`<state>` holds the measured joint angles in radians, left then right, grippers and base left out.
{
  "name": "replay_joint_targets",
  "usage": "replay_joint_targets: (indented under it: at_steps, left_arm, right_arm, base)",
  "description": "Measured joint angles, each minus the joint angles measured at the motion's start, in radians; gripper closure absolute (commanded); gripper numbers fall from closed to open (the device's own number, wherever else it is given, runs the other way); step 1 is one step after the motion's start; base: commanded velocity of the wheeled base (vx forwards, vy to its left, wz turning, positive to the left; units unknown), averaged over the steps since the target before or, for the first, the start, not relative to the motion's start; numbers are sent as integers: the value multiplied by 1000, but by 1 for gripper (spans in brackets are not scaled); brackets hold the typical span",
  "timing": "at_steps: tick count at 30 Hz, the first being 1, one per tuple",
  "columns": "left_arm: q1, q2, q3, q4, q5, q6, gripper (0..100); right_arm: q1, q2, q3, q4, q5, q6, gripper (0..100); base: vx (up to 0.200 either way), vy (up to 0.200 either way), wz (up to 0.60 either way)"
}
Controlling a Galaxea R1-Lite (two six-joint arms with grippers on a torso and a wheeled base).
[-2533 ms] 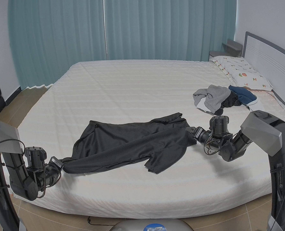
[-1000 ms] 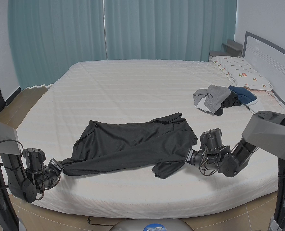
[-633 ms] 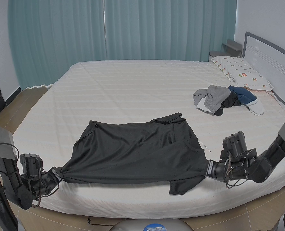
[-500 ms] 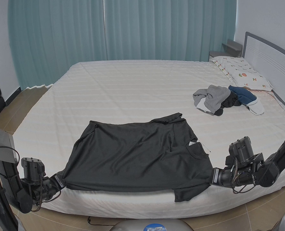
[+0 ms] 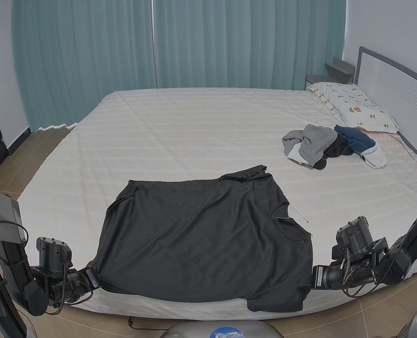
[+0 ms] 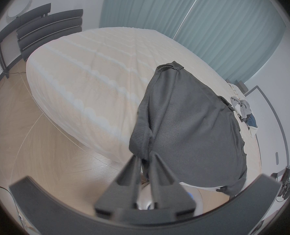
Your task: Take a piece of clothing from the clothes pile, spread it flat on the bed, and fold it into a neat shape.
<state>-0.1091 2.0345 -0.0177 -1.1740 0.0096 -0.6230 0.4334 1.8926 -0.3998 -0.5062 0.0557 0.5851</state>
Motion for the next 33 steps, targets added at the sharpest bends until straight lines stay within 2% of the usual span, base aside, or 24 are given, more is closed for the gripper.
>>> replay_joint_targets:
  at_steps: [5,7,11,16,23,27,33]
  left_arm:
    - [-3,-2,0,-5,-6,-9,0]
    - [0,-4,-9,-6,-7,-28,0]
    - [16,-20,-35,-8,-8,-54,0]
    - [33,-43,-55,-11,-10,-68,0]
    - [67,-57,-83,-14,-28,-131,0]
    - [88,-59,-94,-14,-50,-143,0]
    - [105,-57,-103,-14,-54,-147,0]
  right_arm:
    - [-16,14,-33,-6,49,16,0]
    - [-36,19,-57,-7,89,46,0]
    - [-61,24,-86,-11,117,99,0]
    - [-73,33,-81,-112,124,151,0]
    - [-83,63,-4,-312,123,179,0]
    - [-90,79,19,-338,123,226,0]
    - [-93,89,22,-340,123,258,0]
  base:
    - [0,0,0]
    - [0,0,0]
    - [0,0,0]
    - [0,0,0]
    - [0,200,0]
    - [0,200,0]
    - [0,0,0]
